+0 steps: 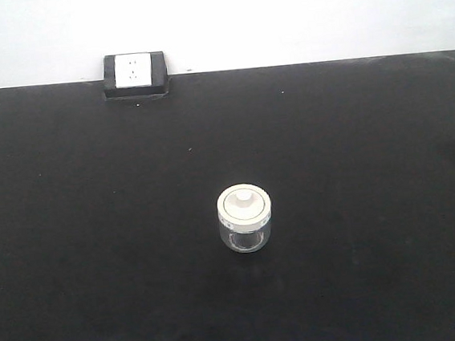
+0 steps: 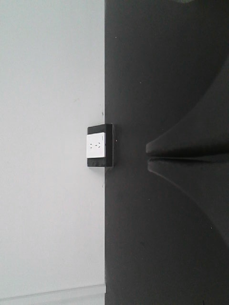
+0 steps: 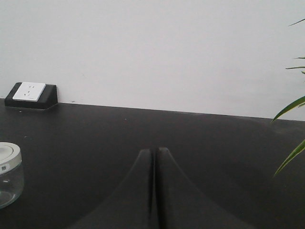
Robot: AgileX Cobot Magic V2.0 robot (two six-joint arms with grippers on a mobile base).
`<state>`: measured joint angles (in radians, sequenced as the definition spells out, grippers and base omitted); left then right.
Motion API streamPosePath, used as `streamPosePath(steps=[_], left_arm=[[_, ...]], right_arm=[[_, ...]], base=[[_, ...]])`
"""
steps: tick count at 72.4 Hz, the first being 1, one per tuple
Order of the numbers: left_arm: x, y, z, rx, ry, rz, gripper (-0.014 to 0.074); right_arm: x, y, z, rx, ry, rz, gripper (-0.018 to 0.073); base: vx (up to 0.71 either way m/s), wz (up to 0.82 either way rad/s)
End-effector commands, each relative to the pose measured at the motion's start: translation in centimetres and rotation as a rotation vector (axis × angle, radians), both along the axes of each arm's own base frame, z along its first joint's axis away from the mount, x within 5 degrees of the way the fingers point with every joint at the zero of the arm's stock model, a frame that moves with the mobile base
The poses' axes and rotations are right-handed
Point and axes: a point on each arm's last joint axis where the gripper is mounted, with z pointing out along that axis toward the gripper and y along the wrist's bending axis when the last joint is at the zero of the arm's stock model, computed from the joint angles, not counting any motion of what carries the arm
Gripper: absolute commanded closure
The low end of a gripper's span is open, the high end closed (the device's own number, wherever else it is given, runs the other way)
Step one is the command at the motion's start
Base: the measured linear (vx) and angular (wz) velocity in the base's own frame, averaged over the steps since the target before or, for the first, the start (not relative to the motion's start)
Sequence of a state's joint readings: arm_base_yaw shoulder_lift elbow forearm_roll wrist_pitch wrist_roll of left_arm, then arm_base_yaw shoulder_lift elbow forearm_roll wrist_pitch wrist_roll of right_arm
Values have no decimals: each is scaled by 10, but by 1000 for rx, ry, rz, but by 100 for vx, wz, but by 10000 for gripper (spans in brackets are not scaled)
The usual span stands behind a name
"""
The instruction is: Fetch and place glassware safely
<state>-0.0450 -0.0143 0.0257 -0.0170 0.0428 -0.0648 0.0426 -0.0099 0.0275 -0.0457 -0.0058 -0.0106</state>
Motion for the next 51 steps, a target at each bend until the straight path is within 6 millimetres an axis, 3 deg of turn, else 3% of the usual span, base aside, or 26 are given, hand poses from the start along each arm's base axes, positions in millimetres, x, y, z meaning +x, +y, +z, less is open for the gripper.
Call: streamPosePath(steps=[1, 51], left_arm=[[0, 0, -3, -22, -53, -4, 603], [0, 0, -3, -22, -53, -4, 603]], right_arm=[[-1, 0, 1, -11, -66, -4, 567], [-1, 0, 1, -11, -67, -4, 567]], base=[[0, 0], [0, 0]])
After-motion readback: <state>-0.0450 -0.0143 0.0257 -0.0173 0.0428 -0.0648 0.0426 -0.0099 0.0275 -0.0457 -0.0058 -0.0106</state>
